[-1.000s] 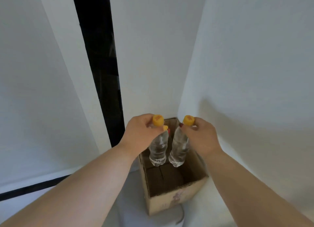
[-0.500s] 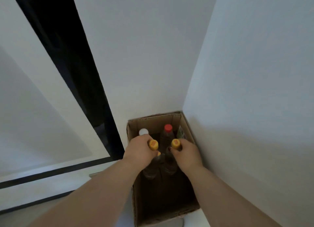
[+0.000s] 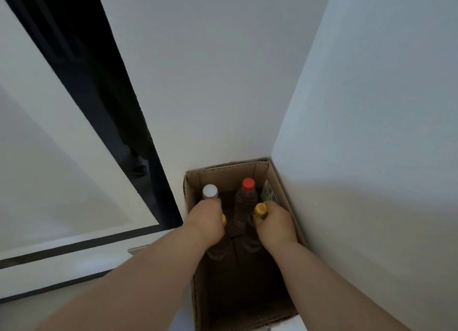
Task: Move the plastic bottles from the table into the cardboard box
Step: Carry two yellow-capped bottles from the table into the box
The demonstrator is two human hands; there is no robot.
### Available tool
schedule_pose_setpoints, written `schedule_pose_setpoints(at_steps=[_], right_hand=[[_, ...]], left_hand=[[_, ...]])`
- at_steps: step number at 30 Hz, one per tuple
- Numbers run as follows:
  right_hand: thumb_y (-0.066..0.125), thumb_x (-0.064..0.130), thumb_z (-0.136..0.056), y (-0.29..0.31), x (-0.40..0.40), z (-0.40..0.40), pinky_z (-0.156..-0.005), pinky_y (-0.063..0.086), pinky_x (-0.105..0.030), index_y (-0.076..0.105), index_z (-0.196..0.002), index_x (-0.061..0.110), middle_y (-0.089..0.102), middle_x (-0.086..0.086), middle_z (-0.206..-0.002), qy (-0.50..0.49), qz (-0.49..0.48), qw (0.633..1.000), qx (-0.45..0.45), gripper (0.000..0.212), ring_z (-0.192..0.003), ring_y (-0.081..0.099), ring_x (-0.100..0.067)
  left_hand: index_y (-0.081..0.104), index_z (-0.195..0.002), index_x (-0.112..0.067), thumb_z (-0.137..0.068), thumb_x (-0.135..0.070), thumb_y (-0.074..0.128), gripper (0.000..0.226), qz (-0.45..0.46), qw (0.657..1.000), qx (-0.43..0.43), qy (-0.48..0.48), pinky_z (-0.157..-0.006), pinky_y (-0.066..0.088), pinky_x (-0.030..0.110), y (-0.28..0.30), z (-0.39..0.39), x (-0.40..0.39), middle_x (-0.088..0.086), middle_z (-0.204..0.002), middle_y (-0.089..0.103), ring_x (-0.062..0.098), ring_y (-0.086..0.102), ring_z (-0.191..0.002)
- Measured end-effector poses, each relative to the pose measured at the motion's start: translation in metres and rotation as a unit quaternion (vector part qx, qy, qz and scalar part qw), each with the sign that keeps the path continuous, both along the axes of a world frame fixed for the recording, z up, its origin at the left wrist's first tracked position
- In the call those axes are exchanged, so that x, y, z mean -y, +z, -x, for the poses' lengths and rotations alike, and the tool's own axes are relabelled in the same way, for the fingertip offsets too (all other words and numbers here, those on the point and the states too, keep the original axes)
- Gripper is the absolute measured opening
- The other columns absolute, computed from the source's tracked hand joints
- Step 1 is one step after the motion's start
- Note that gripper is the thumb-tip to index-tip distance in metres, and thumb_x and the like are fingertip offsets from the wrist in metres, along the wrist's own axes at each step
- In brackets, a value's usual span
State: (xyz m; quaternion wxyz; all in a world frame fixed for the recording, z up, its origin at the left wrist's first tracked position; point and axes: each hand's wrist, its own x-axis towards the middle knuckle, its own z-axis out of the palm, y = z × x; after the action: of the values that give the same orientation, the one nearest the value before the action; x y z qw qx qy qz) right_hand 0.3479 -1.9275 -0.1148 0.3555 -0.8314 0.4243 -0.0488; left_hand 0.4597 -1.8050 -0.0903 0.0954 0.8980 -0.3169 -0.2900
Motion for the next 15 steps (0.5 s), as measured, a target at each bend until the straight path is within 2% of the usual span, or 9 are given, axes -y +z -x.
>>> schedule_pose_setpoints(at_steps=[6, 10, 12, 15], right_hand=[[0.061, 0.013, -0.091, 0.001, -0.003, 0.006, -0.063, 0.04, -0.028, 0.06, -0.087, 0.012, 0.061, -0.004, -0.081, 0.018, 0.011, 1.0, -0.01, 0.004, -0.077, 0.057, -0.024], [0.063, 0.011, -0.089, 0.002, -0.002, 0.005, -0.067, 0.043, -0.029, 0.06, -0.091, 0.012, 0.062, -0.006, -0.087, 0.027, 0.006, 0.999, -0.04, 0.004, -0.081, 0.058, -0.024], [0.063, 0.009, -0.088, 0.005, -0.003, 0.005, -0.07, 0.047, -0.03, 0.059, -0.098, 0.014, 0.063, -0.006, -0.093, 0.04, 0.017, 0.997, -0.065, 0.012, -0.086, 0.06, -0.026], [0.061, 0.006, -0.087, 0.007, -0.003, 0.004, -0.074, 0.051, -0.034, 0.058, -0.107, 0.02, 0.063, -0.005, -0.103, 0.073, 0.038, 0.993, -0.087, 0.025, -0.091, 0.061, -0.027]], left_hand=[[0.06, -0.11, -0.006, -0.085, -0.01, 0.067, 0.026, -0.005, 1.0, 0.005, -0.022, -0.078, 0.049, 0.028, -0.001, 0.0, -0.003, 0.011, -0.108, 0.065, 0.023, 0.063, -0.099], [0.056, -0.117, -0.007, -0.087, -0.011, 0.067, 0.033, -0.003, 0.999, 0.021, -0.042, -0.078, 0.045, 0.028, -0.001, 0.001, -0.005, 0.011, -0.113, 0.062, 0.024, 0.061, -0.103], [0.054, -0.119, -0.008, -0.087, -0.011, 0.067, 0.035, -0.004, 0.997, 0.033, -0.064, -0.079, 0.046, 0.029, 0.001, 0.0, -0.008, 0.01, -0.113, 0.061, 0.024, 0.061, -0.103], [0.056, -0.111, -0.011, -0.085, -0.011, 0.068, 0.029, -0.002, 0.994, 0.047, -0.094, -0.078, 0.051, 0.031, 0.003, 0.001, -0.013, 0.009, -0.111, 0.06, 0.023, 0.061, -0.098]])
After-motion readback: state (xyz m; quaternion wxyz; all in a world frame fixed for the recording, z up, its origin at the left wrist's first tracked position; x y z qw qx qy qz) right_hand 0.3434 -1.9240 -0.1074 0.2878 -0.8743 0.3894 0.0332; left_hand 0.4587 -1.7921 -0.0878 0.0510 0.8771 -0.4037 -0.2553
